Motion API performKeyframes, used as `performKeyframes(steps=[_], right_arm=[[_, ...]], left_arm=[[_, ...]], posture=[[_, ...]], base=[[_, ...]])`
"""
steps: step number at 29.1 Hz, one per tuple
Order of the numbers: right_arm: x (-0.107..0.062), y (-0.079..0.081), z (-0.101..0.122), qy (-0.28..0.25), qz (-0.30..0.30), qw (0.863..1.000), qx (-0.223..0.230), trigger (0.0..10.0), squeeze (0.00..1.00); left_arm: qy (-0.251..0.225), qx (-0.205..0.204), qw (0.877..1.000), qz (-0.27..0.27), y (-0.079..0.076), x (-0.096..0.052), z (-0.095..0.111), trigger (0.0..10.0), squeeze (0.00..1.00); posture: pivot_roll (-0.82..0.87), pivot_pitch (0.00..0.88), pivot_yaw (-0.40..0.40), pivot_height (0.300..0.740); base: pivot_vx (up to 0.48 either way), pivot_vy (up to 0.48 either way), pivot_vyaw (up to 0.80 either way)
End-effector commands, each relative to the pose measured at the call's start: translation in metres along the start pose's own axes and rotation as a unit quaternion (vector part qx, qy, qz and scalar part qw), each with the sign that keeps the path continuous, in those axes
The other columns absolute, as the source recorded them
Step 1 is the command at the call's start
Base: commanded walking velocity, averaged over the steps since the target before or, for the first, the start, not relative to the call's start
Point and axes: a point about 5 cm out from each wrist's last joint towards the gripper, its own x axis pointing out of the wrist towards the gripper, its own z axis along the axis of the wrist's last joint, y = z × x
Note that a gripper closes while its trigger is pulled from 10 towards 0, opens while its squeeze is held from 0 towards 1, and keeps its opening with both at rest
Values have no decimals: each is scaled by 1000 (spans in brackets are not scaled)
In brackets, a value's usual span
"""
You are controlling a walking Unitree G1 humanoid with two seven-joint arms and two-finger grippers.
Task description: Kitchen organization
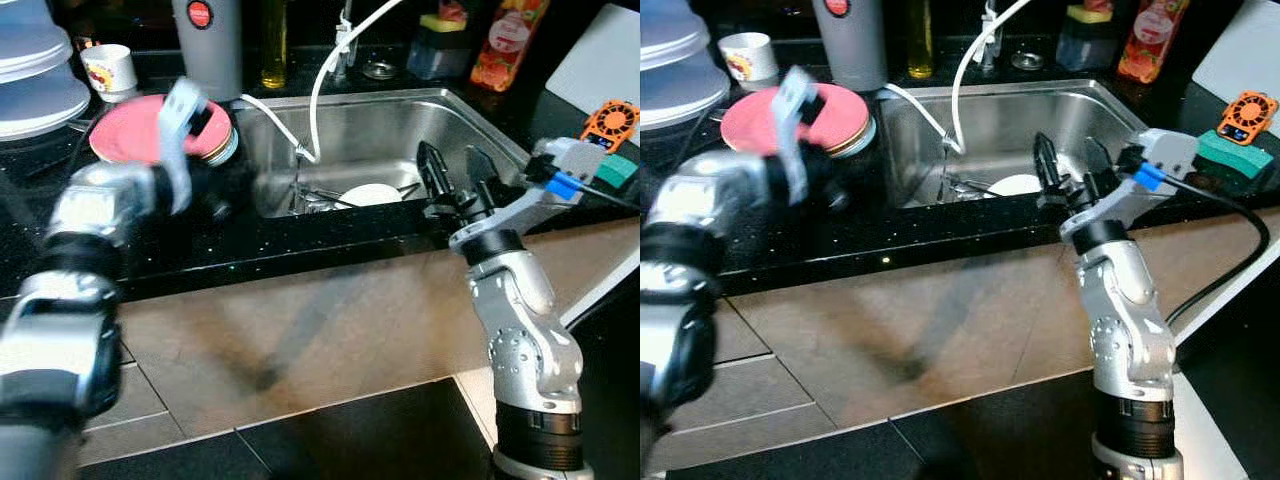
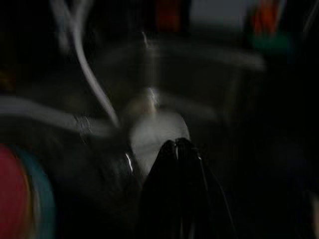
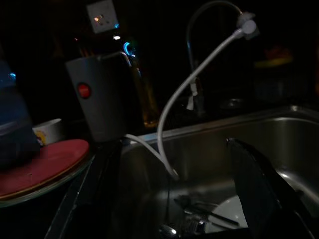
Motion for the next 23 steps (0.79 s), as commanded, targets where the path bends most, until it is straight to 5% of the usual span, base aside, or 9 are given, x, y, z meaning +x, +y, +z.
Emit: performKeyframes(steps=[1,8,14,23], right_arm=[[-1,0,0,2,0,1000,-13,10000,0],[2,10,-1,-3,5,1000,-30,10000,0],[4,15,1,-8,11,999,-31,10000,0],[4,14,-3,-2,11,1000,-27,10000,0]], left_arm=[[-20,2,998,54,-1,10,1,10000,0],[-2,34,984,174,-25,53,-4,10000,16],[29,104,966,234,-28,58,-10,10000,4],[-15,105,955,276,-6,35,0,10000,0]], posture=[[94,91,-6,740],[59,105,22,740],[63,113,26,740],[90,105,17,740]], base=[[0,0,0],[0,0,0],[0,0,0],[0,0,0]])
